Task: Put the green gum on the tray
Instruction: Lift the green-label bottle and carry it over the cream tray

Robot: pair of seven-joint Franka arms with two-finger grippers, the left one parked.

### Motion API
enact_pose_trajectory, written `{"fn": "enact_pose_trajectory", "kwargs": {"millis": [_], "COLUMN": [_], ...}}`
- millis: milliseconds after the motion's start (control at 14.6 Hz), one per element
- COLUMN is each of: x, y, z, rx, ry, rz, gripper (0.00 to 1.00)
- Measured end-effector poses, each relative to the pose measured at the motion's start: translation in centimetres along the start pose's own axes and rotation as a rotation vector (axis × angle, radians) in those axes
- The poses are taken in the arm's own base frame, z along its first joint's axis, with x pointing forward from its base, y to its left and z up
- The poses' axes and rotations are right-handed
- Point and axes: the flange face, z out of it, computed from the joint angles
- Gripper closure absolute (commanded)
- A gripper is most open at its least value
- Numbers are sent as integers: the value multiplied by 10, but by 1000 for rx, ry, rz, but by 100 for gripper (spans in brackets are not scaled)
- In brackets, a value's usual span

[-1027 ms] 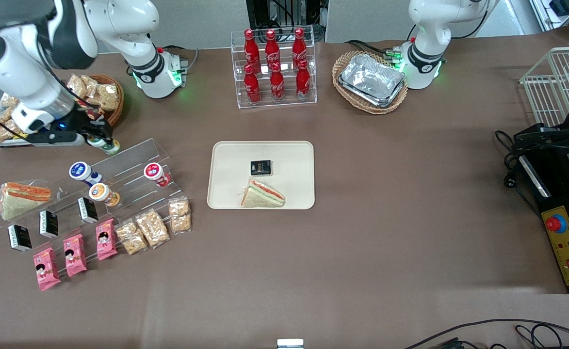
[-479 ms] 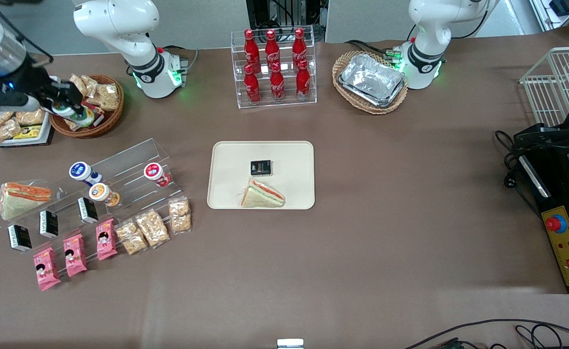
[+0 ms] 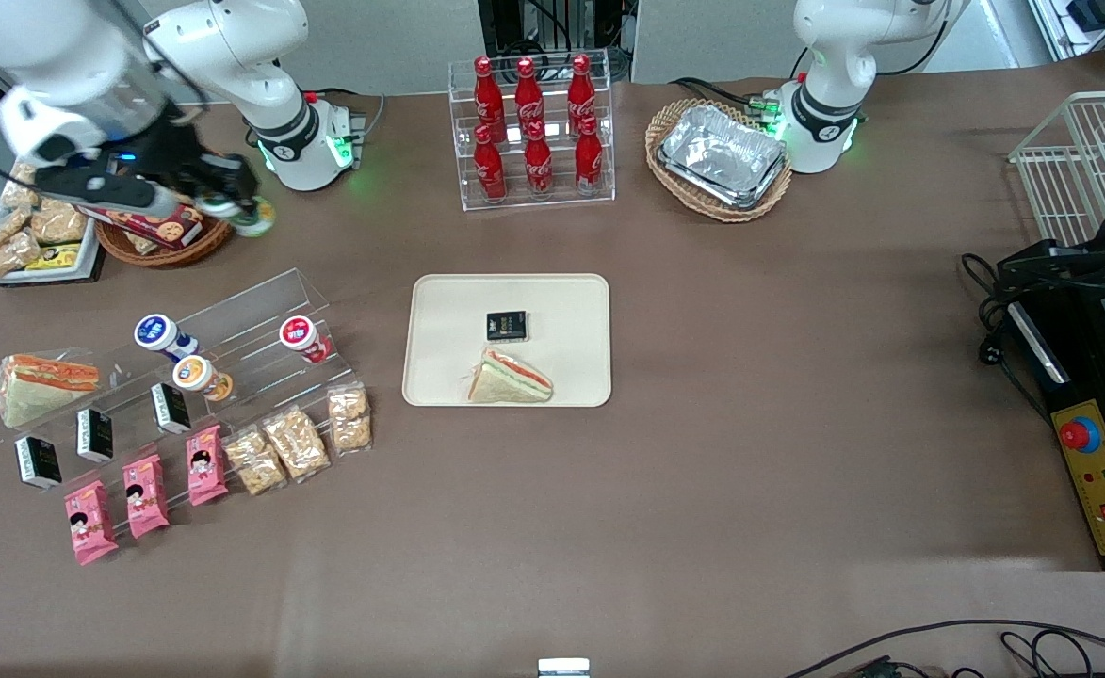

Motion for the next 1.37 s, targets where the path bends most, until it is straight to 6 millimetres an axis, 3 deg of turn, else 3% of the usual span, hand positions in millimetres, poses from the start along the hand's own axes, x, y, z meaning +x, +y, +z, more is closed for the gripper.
{"fn": "enact_pose_trajectory", "kwargs": {"millis": [274, 411, 685, 959, 1370], "x": [-30, -34, -34, -57, -80], "y": [-77, -95, -102, -106, -113], "z": [28, 56, 140, 225, 293], "rx": [-6, -5, 15, 34, 42], "ry": [4, 9, 29, 48, 63], "rz": [90, 113, 147, 191, 222], "gripper": [74, 74, 74, 74, 74]}}
